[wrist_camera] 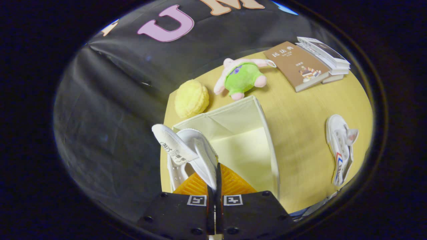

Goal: Open the storage box then place both shoes into the box .Put the left shoe in first, then the right shoe, with the right side of both shoes facing outward in a uniform manner.

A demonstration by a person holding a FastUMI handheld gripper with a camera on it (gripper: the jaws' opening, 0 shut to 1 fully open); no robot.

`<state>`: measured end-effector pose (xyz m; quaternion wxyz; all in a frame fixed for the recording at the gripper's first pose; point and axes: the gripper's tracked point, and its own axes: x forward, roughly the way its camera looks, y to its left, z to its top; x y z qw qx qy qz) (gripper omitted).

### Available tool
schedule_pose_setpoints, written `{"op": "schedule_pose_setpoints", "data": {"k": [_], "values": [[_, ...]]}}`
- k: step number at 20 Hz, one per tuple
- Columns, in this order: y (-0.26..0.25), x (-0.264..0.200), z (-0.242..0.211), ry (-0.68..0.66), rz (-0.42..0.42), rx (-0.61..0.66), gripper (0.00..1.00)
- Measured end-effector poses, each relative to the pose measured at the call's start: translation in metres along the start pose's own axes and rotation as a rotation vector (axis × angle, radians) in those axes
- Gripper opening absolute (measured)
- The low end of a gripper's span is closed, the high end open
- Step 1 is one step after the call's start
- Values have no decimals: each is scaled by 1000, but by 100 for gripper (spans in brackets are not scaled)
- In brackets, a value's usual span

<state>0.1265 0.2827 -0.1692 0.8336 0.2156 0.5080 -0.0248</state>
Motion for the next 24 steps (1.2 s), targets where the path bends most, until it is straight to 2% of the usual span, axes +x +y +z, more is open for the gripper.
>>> {"op": "schedule_pose_setpoints", "data": {"k": [3,7,13,15,19,21,23,24], "values": [[-7,13,0,-49,-76,101,5],[-13,31,-3,-101,-117,194,5],[-28,47,-30,-110,-185,170,6],[-28,57,-42,-81,-191,195,6],[-25,71,-53,-50,-200,138,6],[-21,74,-53,-38,-169,170,8],[-13,69,-54,-16,-132,178,16],[-7,69,-56,2,-102,186,34]]}}
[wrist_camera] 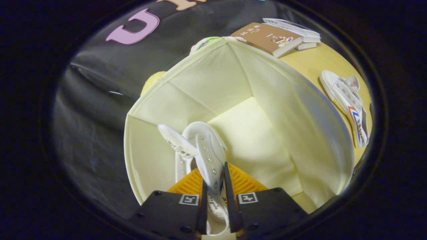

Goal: Open the storage box then place both shoes into the box .Put the left shoe in first, then the right shoe, with the right side of both shoes facing outward in a uniform manner.

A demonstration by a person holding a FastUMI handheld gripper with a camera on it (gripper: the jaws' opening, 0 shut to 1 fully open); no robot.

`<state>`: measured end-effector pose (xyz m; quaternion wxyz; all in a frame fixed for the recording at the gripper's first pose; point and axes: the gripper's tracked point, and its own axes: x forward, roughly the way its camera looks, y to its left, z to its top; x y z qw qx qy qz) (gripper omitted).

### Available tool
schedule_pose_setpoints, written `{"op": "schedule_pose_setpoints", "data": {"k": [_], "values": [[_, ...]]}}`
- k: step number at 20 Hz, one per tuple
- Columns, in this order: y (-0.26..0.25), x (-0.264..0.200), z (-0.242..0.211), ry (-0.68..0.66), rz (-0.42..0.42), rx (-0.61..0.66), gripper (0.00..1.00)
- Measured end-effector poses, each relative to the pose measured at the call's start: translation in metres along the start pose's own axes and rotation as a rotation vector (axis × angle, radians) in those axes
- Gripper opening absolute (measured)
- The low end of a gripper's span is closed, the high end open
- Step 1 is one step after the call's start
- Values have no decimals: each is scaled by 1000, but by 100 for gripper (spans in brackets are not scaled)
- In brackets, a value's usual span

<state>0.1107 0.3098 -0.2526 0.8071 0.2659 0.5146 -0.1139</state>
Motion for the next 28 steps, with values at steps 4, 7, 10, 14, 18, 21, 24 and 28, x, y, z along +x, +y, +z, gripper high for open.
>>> {"op": "schedule_pose_setpoints", "data": {"k": [4,7,10,14,18,21,24,28], "values": [[29,-30,7,27,130,11,100],[42,-70,20,43,235,-20,100],[30,-115,37,20,308,-165,100],[-39,-172,54,-21,251,-423,100],[-137,-205,85,-90,65,-645,100],[-224,-206,112,-142,-169,-830,99],[-295,-183,120,-113,-316,-922,97],[-338,-133,115,-17,-340,-919,82]]}}
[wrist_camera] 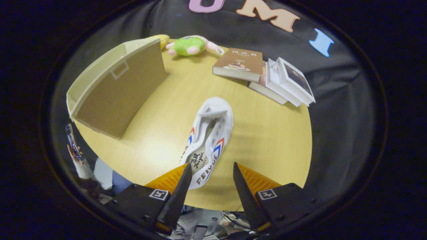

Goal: Open the storage box then place both shoes into the box .Put the left shoe in first, then the right shoe, with the right side of both shoes facing outward in a uniform manner.

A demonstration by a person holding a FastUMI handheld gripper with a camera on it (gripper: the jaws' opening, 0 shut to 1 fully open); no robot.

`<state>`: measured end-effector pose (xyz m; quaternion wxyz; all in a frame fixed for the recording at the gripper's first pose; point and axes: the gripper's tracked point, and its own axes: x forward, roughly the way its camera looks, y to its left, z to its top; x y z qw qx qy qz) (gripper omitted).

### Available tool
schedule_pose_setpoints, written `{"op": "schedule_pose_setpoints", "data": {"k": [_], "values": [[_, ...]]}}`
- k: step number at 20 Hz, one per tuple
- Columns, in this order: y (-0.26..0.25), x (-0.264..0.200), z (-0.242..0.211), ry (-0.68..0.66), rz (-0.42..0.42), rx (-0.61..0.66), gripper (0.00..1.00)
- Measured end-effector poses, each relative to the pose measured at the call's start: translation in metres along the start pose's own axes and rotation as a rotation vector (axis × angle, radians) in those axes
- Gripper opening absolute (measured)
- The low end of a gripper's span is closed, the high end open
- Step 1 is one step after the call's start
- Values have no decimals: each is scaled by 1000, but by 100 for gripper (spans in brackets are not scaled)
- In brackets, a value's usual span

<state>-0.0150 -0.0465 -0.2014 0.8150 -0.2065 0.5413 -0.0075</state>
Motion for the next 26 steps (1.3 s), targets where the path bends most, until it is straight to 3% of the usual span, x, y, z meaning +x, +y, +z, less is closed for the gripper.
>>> {"op": "schedule_pose_setpoints", "data": {"k": [4,9,17,23,26], "values": [[-5,40,7,27,-36,-61,69],[-17,59,27,42,-71,-13,48],[-20,80,34,150,-6,68,26],[-25,81,22,207,-65,78,20],[-25,82,23,195,-103,87,10]]}}
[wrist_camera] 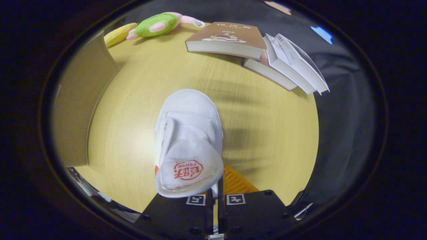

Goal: Open the storage box then place both shoes into the box .Put the left shoe in first, then the right shoe, with the right side of both shoes facing outward in a uniform manner.

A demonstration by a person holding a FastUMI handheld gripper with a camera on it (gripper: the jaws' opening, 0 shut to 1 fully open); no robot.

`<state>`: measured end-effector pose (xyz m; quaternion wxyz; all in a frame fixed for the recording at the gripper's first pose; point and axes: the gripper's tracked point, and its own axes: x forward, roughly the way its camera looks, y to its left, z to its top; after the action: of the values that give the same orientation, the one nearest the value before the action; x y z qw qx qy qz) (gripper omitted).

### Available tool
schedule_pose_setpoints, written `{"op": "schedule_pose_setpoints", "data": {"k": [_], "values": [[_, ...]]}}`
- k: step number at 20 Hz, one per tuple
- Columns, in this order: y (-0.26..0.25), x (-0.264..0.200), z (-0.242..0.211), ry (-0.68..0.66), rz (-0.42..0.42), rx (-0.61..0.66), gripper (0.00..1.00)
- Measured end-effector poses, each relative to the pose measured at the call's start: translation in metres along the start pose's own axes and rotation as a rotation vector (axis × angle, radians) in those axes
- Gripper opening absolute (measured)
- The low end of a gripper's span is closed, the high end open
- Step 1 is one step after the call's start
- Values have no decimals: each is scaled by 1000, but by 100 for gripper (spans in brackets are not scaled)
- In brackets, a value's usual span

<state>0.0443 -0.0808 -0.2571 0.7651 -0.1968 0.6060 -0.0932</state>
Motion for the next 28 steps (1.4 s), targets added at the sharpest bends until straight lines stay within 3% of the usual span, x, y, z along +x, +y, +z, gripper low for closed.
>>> {"op": "schedule_pose_setpoints", "data": {"k": [3,8,13,16,18,22,28], "values": [[-1,-1,3,-49,-7,25,7],[1,2,2,-66,57,140,7],[52,-21,6,-75,330,327,7],[61,-39,15,-98,389,416,7],[64,-60,22,-122,423,470,7],[70,-125,49,-196,574,574,7],[72,-217,98,-358,637,561,7]]}}
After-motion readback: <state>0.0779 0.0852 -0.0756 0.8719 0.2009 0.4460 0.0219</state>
